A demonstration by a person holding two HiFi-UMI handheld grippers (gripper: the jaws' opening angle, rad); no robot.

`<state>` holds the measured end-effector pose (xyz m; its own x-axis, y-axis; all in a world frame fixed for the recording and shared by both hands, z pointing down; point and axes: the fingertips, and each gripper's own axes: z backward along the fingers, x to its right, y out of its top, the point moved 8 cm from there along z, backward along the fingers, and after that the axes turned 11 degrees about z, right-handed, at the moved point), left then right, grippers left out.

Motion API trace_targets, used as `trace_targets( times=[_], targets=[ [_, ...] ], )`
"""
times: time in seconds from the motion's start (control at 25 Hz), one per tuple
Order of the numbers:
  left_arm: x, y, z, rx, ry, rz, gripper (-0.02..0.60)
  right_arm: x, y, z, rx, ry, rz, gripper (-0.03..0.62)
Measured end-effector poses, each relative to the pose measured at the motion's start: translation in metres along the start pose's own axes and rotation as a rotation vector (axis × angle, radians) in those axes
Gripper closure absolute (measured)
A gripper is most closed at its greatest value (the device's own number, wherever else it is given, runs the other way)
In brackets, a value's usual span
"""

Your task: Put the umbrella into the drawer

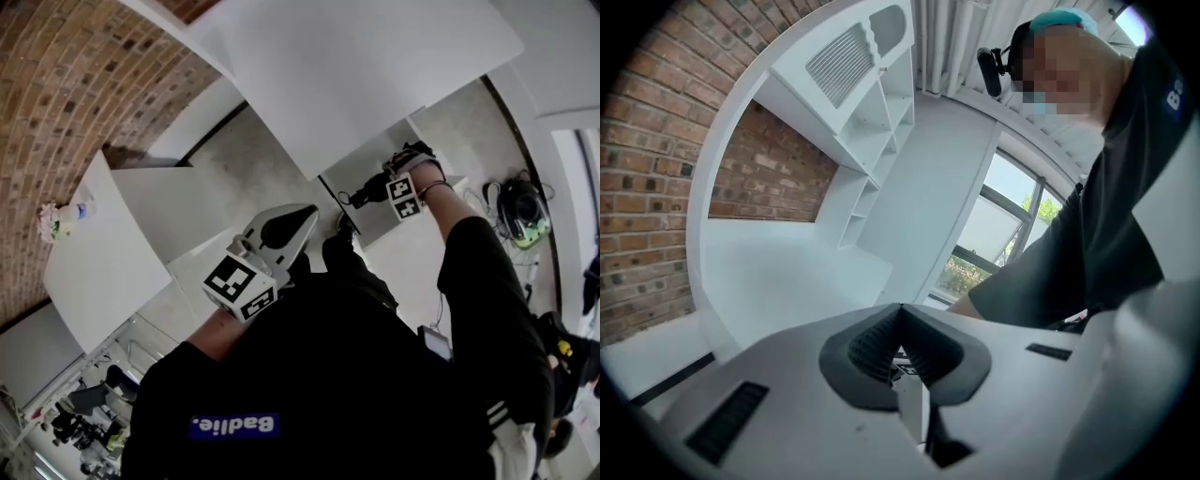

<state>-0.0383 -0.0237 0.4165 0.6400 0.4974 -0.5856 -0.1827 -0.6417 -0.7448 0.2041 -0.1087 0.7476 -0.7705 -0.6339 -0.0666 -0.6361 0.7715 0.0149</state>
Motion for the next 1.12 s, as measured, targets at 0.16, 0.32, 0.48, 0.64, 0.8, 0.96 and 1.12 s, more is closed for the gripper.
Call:
trace_targets(
  times=[0.16, 0.32, 0.48, 0.64, 0.8, 0.96, 1.12],
  targets=[
    [0.001, -0.001, -0.002, 0.006, 0.023, 0.012, 0.578, 0.001, 0.007, -0.019, 0.024, 0.023, 0.045, 0.302],
    [0.0, -0.009, -0.003, 0.001, 0.045, 0.029, 0.578, 0.002, 0.009, -0.037, 0.038, 0.034, 0.056, 0.301],
    [-0.002, -0.016, -0.005, -0.012, 0.073, 0.048, 0.578, 0.002, 0.01, -0.054, 0.043, 0.054, 0.083, 0.301],
    [-0.005, -0.021, -0.007, -0.029, 0.091, 0.057, 0.578, 0.001, 0.013, -0.073, 0.039, 0.09, 0.104, 0.301],
    [-0.005, -0.023, -0.009, -0.043, 0.1, 0.067, 0.578, 0.001, 0.017, -0.087, 0.035, 0.116, 0.113, 0.301],
    [-0.005, -0.023, -0.009, -0.038, 0.113, 0.072, 0.578, 0.003, 0.017, -0.093, 0.039, 0.129, 0.125, 0.299],
    [-0.007, -0.026, -0.005, -0.038, 0.12, 0.073, 0.578, 0.004, 0.017, -0.093, 0.039, 0.135, 0.123, 0.298]
  ],
)
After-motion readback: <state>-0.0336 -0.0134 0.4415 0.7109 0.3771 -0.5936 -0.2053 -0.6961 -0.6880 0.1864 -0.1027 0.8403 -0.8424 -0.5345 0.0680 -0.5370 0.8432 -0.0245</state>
